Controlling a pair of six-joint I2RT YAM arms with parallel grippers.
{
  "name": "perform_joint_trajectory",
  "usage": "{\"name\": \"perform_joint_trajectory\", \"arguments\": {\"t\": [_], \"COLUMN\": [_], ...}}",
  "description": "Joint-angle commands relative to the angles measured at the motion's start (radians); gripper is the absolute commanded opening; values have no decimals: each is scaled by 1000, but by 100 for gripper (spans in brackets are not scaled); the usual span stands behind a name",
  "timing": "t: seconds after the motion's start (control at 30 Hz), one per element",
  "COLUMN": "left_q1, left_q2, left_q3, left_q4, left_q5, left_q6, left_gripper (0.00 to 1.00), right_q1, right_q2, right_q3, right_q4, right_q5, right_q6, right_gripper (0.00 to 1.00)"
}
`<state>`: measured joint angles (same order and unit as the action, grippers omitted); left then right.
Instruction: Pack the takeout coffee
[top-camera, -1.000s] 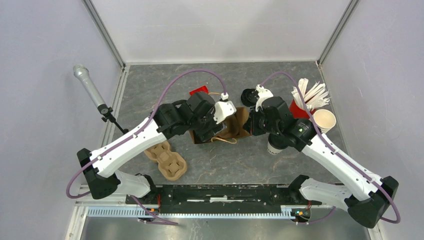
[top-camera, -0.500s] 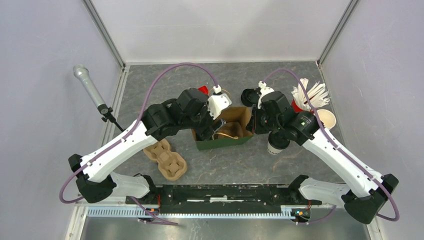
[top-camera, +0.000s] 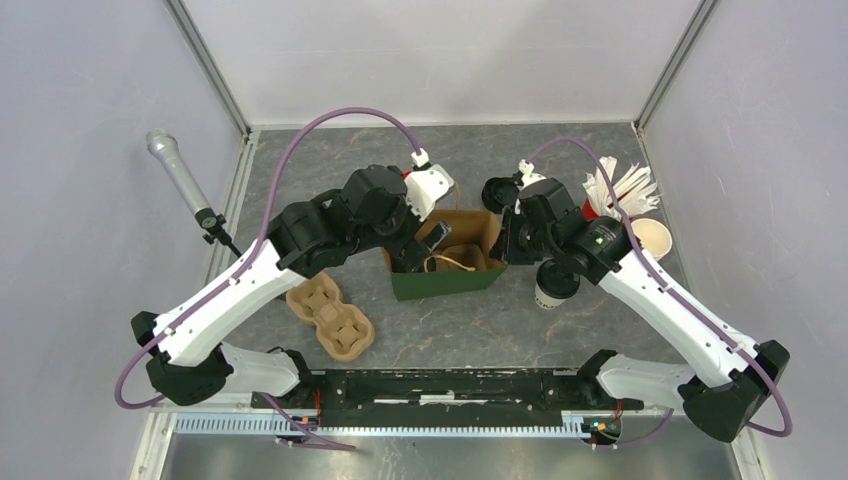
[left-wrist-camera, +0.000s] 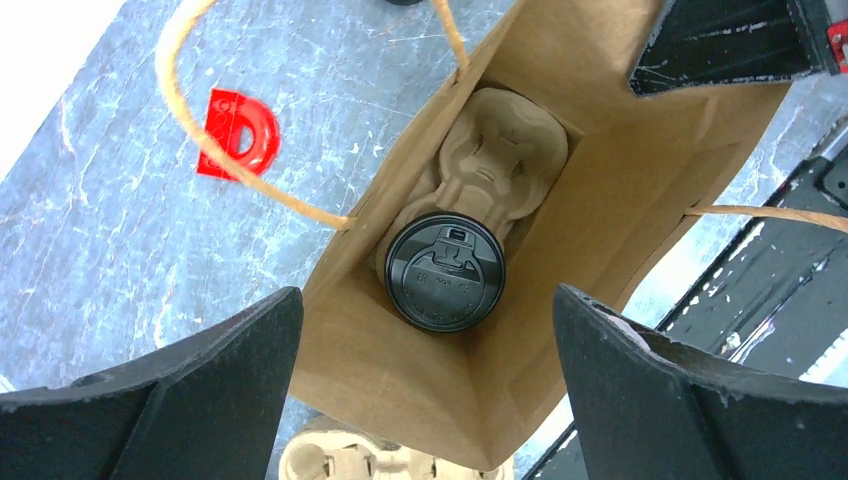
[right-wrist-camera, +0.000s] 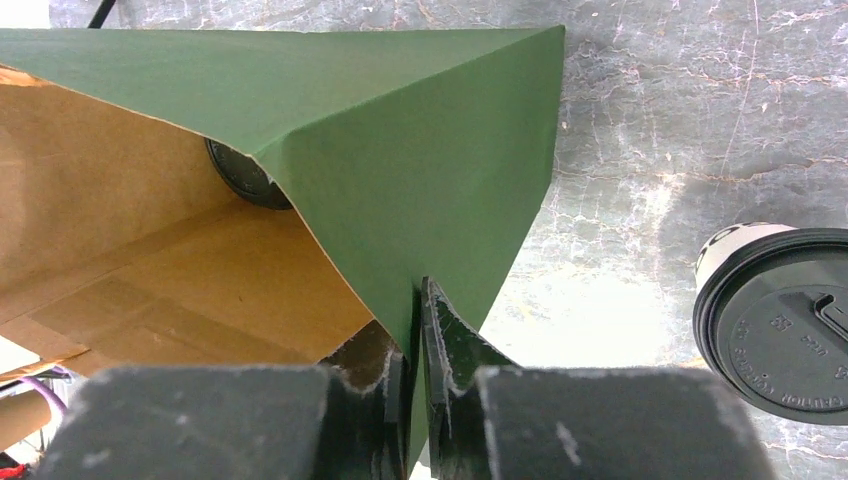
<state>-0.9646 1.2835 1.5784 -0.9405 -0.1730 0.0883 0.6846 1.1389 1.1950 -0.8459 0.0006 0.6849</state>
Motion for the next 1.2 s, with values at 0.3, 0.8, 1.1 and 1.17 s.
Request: {"name": "perform_joint_trajectory", "arguments": {"t": [0.3, 0.8, 1.1, 1.17], "left_q1": [44, 143, 205, 230], "left_q2": [-5, -57, -66, -85], "left_q3": [146, 142, 120, 83], "left_q4": [-73, -170, -182, -168], "left_q5": [-172, -150, -120, -99], "left_q6": [-252, -406, -520, -535], "left_gripper": [100, 100, 100, 100], "right_q1": [-19, -23, -24, -25], "right_q2": [62, 58, -23, -42], "right_q3": [89, 196, 310, 303], "right_q4": [54, 60, -43, -64], "right_q5": [25, 111, 336, 369], "right_q6": [11, -62, -192, -220], "right_gripper": [18, 41, 98, 98]}}
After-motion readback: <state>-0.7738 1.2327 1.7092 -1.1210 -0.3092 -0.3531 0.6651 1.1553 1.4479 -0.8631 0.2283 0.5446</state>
